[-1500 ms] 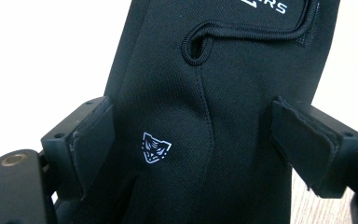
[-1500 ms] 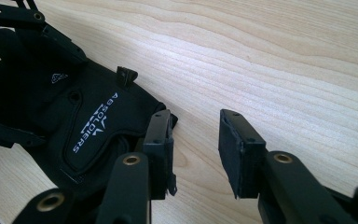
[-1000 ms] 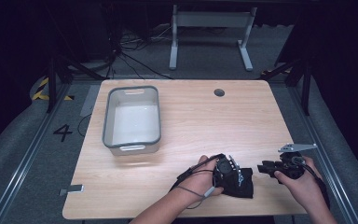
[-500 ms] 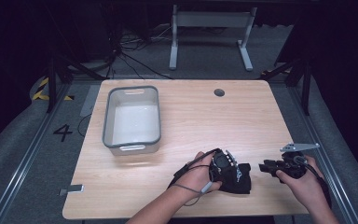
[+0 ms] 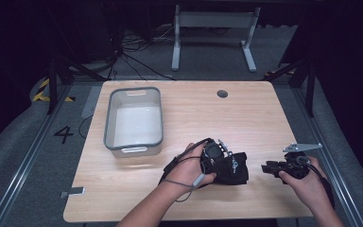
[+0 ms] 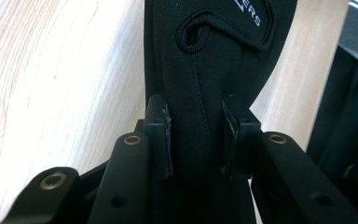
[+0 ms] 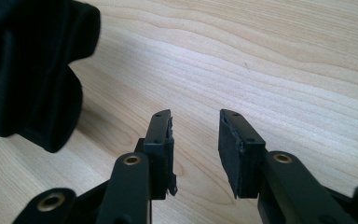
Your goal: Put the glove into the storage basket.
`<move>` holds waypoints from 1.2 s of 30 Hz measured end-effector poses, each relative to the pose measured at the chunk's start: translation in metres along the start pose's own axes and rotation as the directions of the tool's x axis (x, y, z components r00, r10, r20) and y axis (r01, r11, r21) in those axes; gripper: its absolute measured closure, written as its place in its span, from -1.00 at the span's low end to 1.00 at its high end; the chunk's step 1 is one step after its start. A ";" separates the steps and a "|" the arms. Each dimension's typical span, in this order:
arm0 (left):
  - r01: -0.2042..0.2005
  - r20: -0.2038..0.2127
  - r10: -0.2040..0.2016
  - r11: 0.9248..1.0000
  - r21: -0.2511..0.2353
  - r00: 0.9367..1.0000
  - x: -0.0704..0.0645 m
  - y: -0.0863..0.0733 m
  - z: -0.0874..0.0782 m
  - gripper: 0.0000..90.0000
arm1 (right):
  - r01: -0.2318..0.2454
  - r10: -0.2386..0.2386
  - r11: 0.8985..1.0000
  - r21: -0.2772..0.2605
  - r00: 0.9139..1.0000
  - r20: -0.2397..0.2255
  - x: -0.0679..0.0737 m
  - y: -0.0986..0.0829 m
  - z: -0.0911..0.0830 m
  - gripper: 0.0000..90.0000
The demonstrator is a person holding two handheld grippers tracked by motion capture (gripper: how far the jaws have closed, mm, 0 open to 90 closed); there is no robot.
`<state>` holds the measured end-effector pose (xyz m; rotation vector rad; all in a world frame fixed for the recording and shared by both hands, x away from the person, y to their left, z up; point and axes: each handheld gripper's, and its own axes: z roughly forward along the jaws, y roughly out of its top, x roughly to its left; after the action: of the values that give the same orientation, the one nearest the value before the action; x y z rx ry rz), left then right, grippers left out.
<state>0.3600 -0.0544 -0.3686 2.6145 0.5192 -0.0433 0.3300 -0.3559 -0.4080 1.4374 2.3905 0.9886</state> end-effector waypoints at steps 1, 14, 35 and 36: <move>0.006 0.005 -0.006 1.000 -0.005 1.000 0.002 -0.001 -0.003 0.51 | 0.001 -0.001 1.000 0.002 1.000 -0.001 0.000 0.000 0.000 0.46; 0.092 0.000 -0.093 0.995 -0.044 0.996 0.025 -0.015 -0.042 0.50 | 0.013 -0.013 1.000 0.011 1.000 -0.027 -0.001 0.012 0.012 0.46; 0.239 -0.055 -0.250 0.957 -0.165 0.967 0.061 -0.037 -0.111 0.50 | 0.024 -0.024 1.000 0.011 0.998 -0.055 0.002 0.025 0.021 0.45; 0.248 -0.052 -0.261 0.953 -0.172 0.964 0.064 -0.038 -0.114 0.49 | 0.024 -0.023 1.000 0.014 0.998 -0.055 0.003 0.025 0.022 0.45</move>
<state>0.3988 0.0508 -0.2914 2.3813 0.8482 0.0134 0.3566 -0.3361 -0.4089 1.4011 2.4528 1.0200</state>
